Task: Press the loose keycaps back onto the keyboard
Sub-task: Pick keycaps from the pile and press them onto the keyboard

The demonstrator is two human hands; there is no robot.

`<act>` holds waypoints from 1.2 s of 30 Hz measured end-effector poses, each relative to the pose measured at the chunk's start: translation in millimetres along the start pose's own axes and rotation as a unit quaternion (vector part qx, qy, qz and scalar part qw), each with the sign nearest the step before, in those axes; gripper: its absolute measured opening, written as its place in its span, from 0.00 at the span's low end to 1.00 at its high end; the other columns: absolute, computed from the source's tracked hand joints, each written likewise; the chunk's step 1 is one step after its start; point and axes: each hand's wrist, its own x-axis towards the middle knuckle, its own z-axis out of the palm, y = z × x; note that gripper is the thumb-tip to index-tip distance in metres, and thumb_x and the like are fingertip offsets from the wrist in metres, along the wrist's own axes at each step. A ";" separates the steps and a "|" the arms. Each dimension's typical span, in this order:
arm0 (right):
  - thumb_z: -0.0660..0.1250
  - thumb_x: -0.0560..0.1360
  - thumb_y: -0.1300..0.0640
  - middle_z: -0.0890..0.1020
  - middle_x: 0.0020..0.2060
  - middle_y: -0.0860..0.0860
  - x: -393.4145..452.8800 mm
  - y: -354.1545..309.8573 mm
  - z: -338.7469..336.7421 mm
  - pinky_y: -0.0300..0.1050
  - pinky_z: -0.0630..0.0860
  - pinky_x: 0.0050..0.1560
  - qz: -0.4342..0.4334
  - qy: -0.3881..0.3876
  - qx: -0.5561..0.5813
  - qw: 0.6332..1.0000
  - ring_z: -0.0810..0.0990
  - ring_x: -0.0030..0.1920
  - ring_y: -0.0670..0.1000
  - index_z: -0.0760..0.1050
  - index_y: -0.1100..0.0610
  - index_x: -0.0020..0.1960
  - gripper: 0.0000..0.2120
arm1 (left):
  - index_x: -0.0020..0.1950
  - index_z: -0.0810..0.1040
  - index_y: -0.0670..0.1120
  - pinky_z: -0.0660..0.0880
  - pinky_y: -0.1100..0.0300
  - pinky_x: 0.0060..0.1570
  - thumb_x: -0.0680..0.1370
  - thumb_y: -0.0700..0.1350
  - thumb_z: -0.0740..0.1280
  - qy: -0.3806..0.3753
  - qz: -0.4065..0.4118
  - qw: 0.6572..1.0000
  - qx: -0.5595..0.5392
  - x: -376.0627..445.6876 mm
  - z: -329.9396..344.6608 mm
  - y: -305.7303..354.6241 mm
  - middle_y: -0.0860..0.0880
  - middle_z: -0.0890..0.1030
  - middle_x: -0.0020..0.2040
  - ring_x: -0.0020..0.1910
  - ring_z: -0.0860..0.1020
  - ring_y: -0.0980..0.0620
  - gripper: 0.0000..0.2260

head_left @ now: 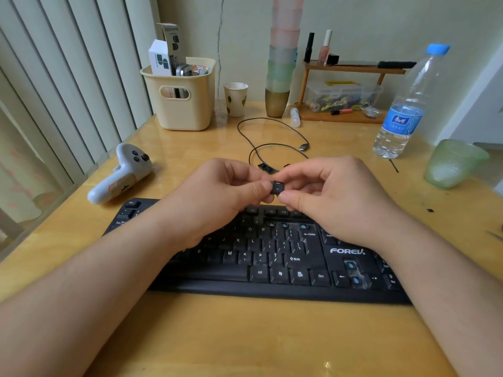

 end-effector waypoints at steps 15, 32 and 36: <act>0.77 0.74 0.51 0.82 0.36 0.42 2.8 -1.0 2.4 0.33 0.72 0.35 0.071 -0.127 -0.095 0.985 0.76 0.32 0.39 0.85 0.43 0.50 0.05 | 0.54 0.85 0.60 0.65 0.79 0.45 0.80 0.50 0.71 0.018 0.140 0.904 0.404 -4.5 -13.7 4.3 0.67 0.77 0.44 0.47 0.72 0.74 0.06; 0.79 0.71 0.56 0.76 0.26 0.41 6.0 -5.5 15.0 0.38 0.69 0.32 0.117 -0.132 -0.064 0.982 0.71 0.25 0.40 0.85 0.47 0.42 0.05 | 0.44 0.84 0.59 0.77 0.54 0.51 0.74 0.60 0.74 -0.031 0.109 0.922 0.371 -1.8 -8.6 -1.4 0.58 0.82 0.43 0.47 0.78 0.60 0.06; 0.79 0.72 0.51 0.78 0.27 0.35 3.7 -8.3 14.5 0.32 0.67 0.29 0.113 -0.129 -0.113 0.979 0.75 0.28 0.36 0.85 0.45 0.40 0.04 | 0.44 0.85 0.59 0.77 0.56 0.51 0.74 0.59 0.75 -0.028 0.102 0.921 0.375 -1.4 -6.6 -1.7 0.58 0.83 0.44 0.48 0.78 0.61 0.06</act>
